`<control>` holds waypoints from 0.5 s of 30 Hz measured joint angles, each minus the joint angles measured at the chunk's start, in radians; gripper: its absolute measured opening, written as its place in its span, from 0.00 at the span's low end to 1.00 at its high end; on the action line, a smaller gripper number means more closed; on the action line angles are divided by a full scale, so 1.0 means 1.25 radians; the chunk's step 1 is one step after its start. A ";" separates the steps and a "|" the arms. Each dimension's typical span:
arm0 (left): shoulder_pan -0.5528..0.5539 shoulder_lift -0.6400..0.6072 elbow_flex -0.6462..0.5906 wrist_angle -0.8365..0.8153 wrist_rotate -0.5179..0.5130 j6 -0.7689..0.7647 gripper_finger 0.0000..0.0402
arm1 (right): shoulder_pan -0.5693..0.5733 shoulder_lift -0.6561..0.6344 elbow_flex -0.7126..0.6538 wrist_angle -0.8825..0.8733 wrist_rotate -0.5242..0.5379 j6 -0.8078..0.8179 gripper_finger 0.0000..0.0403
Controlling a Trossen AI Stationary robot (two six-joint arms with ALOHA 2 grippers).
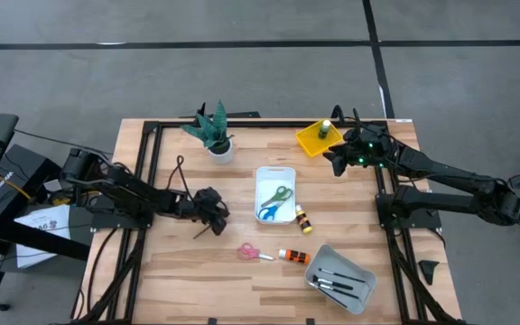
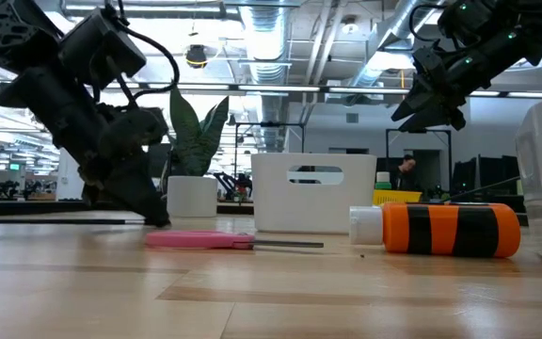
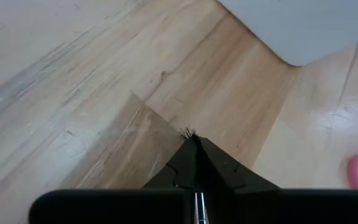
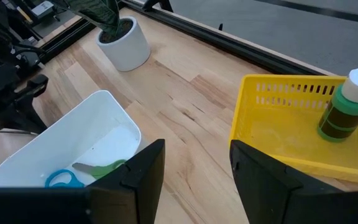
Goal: Pick & Place Paint Supplies
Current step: Put the eyebrow brush into the gray bin
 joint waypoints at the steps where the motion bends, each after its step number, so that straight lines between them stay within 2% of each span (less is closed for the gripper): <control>1: 0.000 -0.010 0.000 -0.001 0.001 0.000 0.00 | 0.000 0.000 0.000 0.000 0.000 0.000 0.44; 5: 0.000 -0.057 -0.001 0.002 -0.001 0.002 0.00 | 0.000 0.000 0.000 0.000 0.000 -0.009 0.44; 15: 0.001 -0.142 0.001 0.012 0.057 0.033 0.00 | -0.001 0.000 0.000 0.000 0.000 -0.015 0.44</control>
